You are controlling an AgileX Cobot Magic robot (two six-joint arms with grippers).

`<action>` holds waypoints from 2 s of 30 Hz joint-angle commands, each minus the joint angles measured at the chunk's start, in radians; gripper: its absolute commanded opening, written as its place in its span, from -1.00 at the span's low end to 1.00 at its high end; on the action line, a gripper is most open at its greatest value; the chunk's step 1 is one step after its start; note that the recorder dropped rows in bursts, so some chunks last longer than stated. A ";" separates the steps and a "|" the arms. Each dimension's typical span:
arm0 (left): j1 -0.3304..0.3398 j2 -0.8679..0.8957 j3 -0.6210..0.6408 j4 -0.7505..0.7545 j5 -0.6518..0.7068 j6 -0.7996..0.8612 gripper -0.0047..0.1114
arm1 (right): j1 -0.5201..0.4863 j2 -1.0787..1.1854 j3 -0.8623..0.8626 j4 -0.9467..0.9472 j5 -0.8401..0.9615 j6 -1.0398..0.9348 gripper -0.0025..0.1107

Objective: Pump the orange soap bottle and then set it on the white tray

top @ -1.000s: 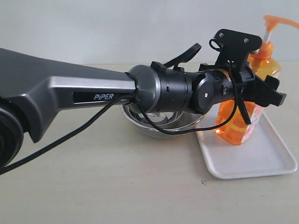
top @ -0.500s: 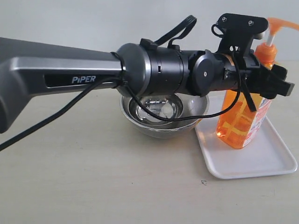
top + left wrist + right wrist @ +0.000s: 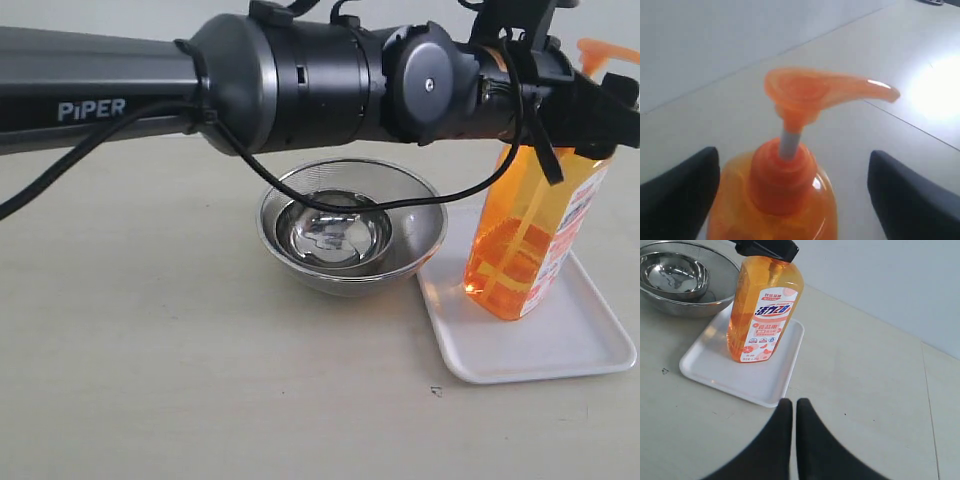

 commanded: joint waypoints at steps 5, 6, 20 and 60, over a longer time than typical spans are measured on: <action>-0.006 -0.051 -0.006 0.002 0.210 0.004 0.38 | -0.002 -0.001 -0.003 -0.003 0.002 0.000 -0.96; -0.006 -0.059 -0.006 0.002 0.231 0.007 0.38 | -0.002 -0.001 -0.003 -0.003 0.002 0.000 -0.96; 0.023 -0.187 -0.006 0.146 0.505 0.038 0.38 | -0.002 -0.001 -0.003 0.013 -0.068 0.104 -0.96; 0.330 0.016 -0.003 -0.792 0.574 1.239 -0.84 | -0.002 0.443 0.380 -0.792 -0.763 1.380 -0.96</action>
